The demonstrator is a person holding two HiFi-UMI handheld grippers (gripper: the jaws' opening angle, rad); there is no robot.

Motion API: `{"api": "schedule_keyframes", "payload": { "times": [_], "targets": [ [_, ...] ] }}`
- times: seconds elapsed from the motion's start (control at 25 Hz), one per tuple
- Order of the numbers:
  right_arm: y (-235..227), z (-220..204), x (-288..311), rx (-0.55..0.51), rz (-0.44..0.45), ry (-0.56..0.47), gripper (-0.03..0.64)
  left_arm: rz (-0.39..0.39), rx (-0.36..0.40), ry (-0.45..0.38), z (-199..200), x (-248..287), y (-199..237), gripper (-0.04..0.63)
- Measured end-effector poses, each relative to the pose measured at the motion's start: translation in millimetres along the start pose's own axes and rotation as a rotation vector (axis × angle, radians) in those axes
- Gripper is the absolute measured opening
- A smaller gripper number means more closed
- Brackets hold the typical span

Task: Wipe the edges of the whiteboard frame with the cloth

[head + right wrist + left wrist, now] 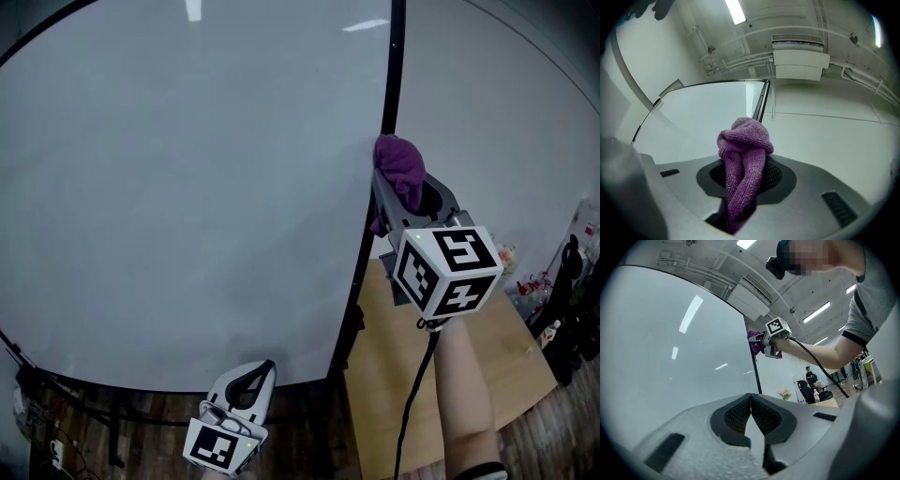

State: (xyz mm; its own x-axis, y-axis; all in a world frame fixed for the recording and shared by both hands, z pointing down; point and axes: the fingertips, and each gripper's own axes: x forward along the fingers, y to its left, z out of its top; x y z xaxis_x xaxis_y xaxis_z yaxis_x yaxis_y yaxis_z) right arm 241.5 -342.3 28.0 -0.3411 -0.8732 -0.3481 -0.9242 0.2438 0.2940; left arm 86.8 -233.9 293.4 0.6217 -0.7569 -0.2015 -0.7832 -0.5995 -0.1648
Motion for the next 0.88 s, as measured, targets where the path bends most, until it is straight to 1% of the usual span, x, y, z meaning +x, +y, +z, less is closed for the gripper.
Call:
{"api": "schedule_keyframes", "payload": {
  "times": [0.32, 0.56, 0.8, 0.88],
  "targets": [
    [9.4, -29.1, -10.7, 0.014, -0.009, 0.051, 0.106, -0.040, -0.045, 0.033, -11.7, -4.0, -12.5, 0.017],
    [15.8, -50.8, -18.5, 0.015, -0.016, 0.102, 0.106, -0.049, -0.018, 0.005, -10.3, -7.2, -13.1, 0.017],
    [20.0, -72.7, -25.4, 0.026, -0.027, 0.142, 0.106, -0.064, -0.040, 0.022, -10.8, -10.5, -18.4, 0.017],
    [22.6, -78.5, -27.5, 0.028, -0.031, 0.153, 0.106, -0.064, -0.031, 0.019, -12.7, -13.8, -17.6, 0.017]
  ]
}}
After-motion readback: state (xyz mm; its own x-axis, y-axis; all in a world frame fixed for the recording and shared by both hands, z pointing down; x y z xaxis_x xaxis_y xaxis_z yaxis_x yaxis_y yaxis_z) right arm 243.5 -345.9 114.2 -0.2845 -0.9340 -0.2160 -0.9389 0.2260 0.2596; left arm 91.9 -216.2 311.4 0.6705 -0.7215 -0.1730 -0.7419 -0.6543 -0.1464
